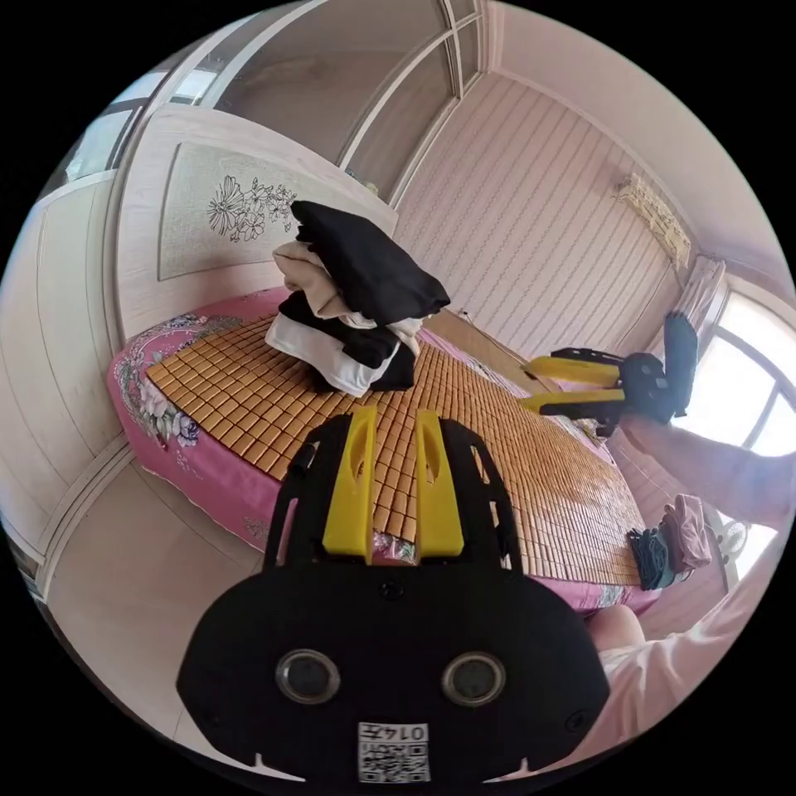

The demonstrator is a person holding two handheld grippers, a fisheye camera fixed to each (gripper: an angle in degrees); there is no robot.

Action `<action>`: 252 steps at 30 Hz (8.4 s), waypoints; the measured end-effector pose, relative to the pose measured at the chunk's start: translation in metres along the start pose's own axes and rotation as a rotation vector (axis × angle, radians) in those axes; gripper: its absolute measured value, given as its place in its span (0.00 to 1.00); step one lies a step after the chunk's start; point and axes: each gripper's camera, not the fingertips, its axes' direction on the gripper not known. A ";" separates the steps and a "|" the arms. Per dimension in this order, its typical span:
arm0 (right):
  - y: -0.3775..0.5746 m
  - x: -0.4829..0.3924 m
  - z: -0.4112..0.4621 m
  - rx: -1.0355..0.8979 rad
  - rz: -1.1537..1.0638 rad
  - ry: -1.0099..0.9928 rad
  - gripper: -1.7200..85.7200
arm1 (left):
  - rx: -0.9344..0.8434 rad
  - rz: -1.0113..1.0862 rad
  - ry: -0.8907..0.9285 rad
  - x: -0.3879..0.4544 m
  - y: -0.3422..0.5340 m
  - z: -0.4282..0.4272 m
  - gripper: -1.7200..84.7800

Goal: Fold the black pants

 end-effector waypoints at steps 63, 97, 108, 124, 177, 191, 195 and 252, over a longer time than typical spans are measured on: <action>0.060 -0.050 0.151 0.053 0.233 -0.634 0.20 | -0.342 -0.076 0.105 -0.105 0.003 -0.051 0.03; 0.273 -0.039 0.100 0.073 0.629 -0.952 0.03 | -0.753 0.149 0.026 -0.025 0.007 0.068 0.09; 0.425 -0.002 0.022 0.234 1.021 -0.832 0.03 | -0.717 0.084 -0.092 -0.057 0.010 0.050 0.01; 0.582 0.045 -0.251 0.610 1.212 -0.069 0.03 | -0.509 -0.406 0.275 -0.158 -0.001 -0.002 0.13; 0.878 -0.001 -0.204 -0.140 1.740 0.094 0.16 | -0.611 -0.048 0.031 -0.055 -0.101 0.207 0.13; 0.900 0.050 -0.129 -0.323 1.992 0.012 0.03 | -0.823 0.087 -0.228 0.004 -0.099 0.291 0.02; 0.908 0.044 -0.179 0.000 2.003 0.114 0.02 | -0.769 0.120 -0.243 0.014 -0.110 0.285 0.01; 0.987 0.249 -0.010 -0.315 1.723 0.290 0.01 | -0.621 0.336 -0.420 0.140 -0.207 0.482 0.08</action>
